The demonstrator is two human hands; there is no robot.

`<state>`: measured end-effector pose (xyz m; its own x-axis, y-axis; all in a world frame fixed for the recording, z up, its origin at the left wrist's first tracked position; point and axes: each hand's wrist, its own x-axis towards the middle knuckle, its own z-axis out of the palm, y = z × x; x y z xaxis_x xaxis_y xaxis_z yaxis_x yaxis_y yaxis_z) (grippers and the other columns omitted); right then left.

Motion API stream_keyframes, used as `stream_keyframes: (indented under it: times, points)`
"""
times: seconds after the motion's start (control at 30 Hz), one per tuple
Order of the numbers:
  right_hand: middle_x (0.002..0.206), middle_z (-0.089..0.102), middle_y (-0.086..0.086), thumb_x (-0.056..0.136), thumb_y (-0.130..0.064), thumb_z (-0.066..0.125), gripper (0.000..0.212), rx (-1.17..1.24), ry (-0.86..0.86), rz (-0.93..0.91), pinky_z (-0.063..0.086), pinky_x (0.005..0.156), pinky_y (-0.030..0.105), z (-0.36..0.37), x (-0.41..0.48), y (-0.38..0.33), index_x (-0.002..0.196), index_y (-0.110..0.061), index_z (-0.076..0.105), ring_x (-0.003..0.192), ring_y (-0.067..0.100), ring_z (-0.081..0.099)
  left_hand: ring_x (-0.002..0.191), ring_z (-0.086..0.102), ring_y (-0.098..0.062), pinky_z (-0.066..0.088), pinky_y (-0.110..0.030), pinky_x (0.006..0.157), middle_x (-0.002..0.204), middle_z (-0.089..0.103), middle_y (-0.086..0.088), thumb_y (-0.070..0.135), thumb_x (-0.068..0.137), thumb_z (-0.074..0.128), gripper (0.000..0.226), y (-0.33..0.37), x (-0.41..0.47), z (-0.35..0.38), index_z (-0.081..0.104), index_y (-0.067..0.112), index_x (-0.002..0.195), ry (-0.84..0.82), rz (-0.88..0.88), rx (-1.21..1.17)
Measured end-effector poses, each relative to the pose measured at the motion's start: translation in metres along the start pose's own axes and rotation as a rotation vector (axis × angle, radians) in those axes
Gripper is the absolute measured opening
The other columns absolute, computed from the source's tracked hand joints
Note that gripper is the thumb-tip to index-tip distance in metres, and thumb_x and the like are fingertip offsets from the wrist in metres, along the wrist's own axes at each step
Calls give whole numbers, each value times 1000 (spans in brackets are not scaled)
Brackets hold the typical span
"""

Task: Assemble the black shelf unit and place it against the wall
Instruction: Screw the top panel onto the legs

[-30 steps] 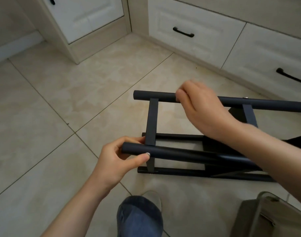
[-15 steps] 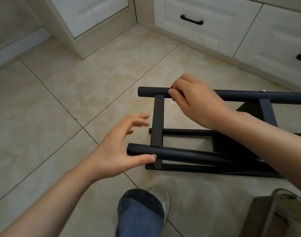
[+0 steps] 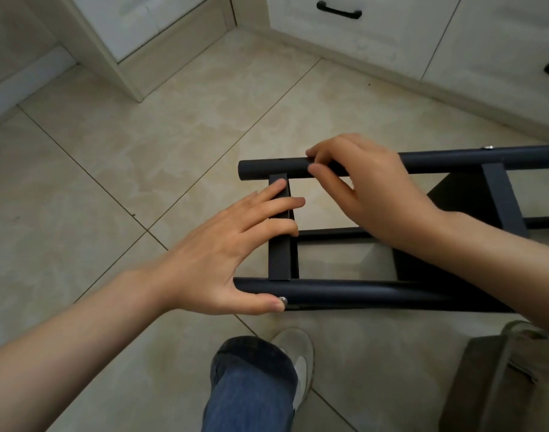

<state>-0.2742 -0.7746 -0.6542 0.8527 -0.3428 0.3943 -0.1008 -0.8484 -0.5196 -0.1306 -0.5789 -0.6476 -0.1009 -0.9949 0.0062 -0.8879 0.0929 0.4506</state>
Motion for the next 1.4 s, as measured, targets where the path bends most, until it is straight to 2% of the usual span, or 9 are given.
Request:
stream_keyframes:
  times: [0.1,0.2,0.3,0.37,0.67,0.8,1.03,1.23,1.4]
  points:
    - [101,64,9,99,-20,55,23,0,67,-176,43,87,24,-1,-14,-3,92,-1,65,97,24,55,157,3,-17,16,-26,123,166,23,5,62,81,65,73,1,-1,2,51,18,138,5,-5,-14]
    - [94,61,3,99,-27,55,24,95,-23,-167,43,82,25,-1,-23,-11,91,-7,66,90,20,54,157,3,-17,19,-29,123,166,21,6,60,82,64,75,3,-3,5,47,19,143,9,-15,-33]
    - [80,60,-13,95,-42,49,23,282,-268,96,45,70,21,0,-32,-20,87,-27,64,78,7,57,157,3,-19,22,-33,122,166,22,5,57,81,66,77,7,-7,9,47,17,143,14,-25,-63]
    - [70,61,-11,91,-46,50,21,361,-407,280,44,63,18,1,-35,-22,82,-33,64,69,5,57,157,4,-21,24,-37,122,166,23,5,56,81,67,73,11,-11,12,48,18,140,22,-27,-83]
    - [93,74,9,97,-18,60,14,779,-731,702,60,80,27,13,-51,-29,96,-18,74,83,13,71,157,5,-26,18,-37,125,166,24,3,54,82,63,84,28,-25,25,33,19,152,32,5,-19]
    - [97,73,13,98,-15,57,17,848,-810,730,60,85,35,16,-57,-35,94,-17,73,90,17,71,156,5,-28,18,-38,125,166,22,0,56,83,60,91,31,-27,27,24,16,156,26,24,28]
    - [104,72,23,93,-5,63,21,981,-798,774,59,89,38,18,-62,-41,110,7,65,98,32,72,156,5,-33,18,-37,125,165,23,-2,54,84,60,91,31,-31,32,23,12,155,28,85,66]
    - [92,76,5,92,-10,66,14,933,-847,745,57,77,21,18,-65,-41,100,-2,74,83,12,67,156,5,-36,19,-39,124,164,25,-4,54,83,60,90,33,-34,36,25,11,154,31,93,48]
    - [86,73,3,89,-7,68,9,935,-848,720,52,71,17,19,-69,-45,86,-10,75,80,10,63,155,6,-36,18,-38,124,163,26,-4,54,83,60,90,34,-35,38,27,11,153,36,98,46]
